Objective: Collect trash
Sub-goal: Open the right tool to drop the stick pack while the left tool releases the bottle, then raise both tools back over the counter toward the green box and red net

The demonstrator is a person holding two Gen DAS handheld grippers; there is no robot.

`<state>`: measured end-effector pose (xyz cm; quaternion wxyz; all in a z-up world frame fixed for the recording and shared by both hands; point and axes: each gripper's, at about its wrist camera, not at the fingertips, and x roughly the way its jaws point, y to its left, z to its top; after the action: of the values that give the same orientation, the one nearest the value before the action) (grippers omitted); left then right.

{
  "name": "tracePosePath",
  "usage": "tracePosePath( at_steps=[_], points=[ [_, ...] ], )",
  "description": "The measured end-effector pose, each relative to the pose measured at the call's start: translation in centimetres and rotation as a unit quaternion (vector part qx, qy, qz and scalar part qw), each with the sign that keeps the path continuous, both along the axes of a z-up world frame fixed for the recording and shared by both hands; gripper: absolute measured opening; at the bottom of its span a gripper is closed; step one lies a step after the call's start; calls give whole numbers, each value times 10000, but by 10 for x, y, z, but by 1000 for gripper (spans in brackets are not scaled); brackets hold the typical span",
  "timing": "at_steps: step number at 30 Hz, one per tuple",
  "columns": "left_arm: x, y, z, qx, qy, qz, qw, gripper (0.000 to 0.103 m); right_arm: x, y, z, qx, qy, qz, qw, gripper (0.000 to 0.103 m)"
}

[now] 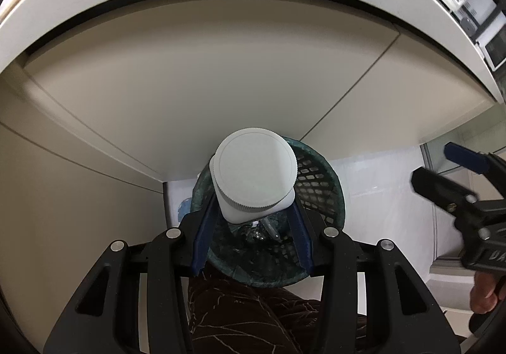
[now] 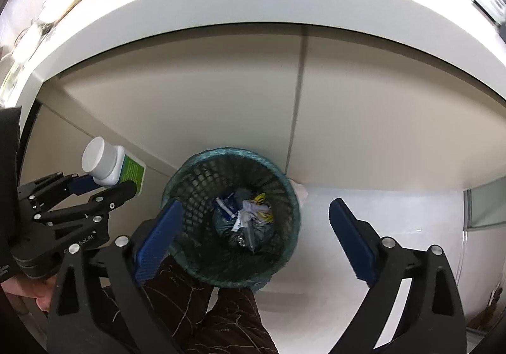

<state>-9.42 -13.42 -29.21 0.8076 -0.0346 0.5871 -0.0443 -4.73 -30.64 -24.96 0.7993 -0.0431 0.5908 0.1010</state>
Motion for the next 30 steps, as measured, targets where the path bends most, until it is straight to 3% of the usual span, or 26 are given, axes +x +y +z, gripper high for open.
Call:
tracePosePath(
  at_steps=[12, 20, 22, 25, 30],
  points=[
    [3, -24, -6, -41, 31, -363, 9993, 45, -2, -30, 10, 19, -109, -402, 9991, 90],
    [1, -16, 13, 10, -187, -283, 9994, 73, 0, -33, 15, 29, -117, -444, 9989, 90],
    [1, -12, 25, 8, -271, -186, 9995, 89, 1, -33, 23, 87, -184, -450, 9988, 90],
    [-3, 0, 43, -122, -435, 5, 9990, 97, 5, -31, 38, 127, -298, -448, 9985, 90],
    [-7, 15, 71, -99, -701, 366, 9968, 97, 12, -22, 70, 163, -566, -366, 9976, 90]
  ],
)
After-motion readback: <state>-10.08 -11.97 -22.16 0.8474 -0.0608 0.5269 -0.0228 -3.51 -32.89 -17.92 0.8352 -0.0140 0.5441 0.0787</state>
